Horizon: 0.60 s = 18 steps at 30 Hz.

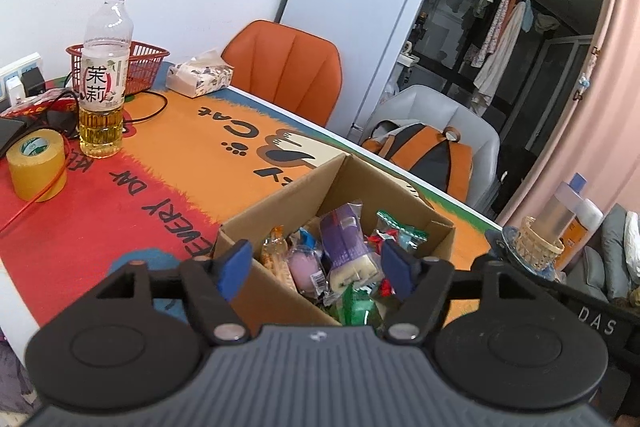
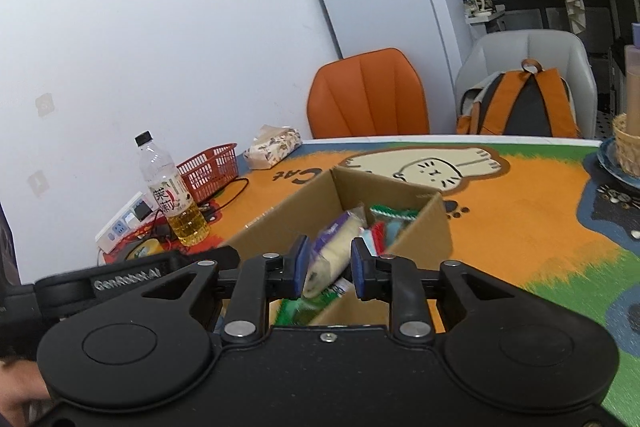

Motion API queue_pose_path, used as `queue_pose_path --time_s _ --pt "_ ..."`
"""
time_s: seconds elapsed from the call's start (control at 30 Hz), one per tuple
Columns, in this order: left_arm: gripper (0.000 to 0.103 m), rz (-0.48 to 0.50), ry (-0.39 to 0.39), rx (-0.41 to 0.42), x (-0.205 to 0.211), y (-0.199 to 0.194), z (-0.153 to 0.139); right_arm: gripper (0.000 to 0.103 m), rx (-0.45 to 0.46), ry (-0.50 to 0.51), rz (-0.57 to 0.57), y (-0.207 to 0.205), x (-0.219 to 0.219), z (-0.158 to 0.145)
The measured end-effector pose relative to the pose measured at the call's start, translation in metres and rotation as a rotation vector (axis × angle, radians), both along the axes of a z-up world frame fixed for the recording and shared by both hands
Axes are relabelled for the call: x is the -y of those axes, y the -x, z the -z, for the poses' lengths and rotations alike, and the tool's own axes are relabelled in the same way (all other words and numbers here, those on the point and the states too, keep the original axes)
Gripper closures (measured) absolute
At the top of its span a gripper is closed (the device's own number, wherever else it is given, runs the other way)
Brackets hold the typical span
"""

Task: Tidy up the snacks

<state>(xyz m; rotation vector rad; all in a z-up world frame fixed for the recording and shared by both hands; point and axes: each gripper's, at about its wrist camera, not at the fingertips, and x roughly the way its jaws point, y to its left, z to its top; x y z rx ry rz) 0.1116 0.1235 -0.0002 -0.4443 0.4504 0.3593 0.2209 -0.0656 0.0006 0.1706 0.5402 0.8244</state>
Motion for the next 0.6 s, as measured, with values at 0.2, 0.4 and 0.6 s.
queue_pose_path --time_s 0.2,0.4,0.6 --pt "0.025 0.025 -0.002 -0.003 0.008 0.008 0.000 0.071 -0.032 0.007 0.038 0.005 0.023 0.005" --pt "0.019 0.049 0.001 -0.004 0.018 0.016 -0.001 0.049 -0.024 0.014 0.072 0.017 0.045 0.003" --pt "0.014 0.086 -0.009 -0.005 0.033 0.023 -0.007 0.036 -0.007 0.015 0.103 0.031 0.067 -0.001"
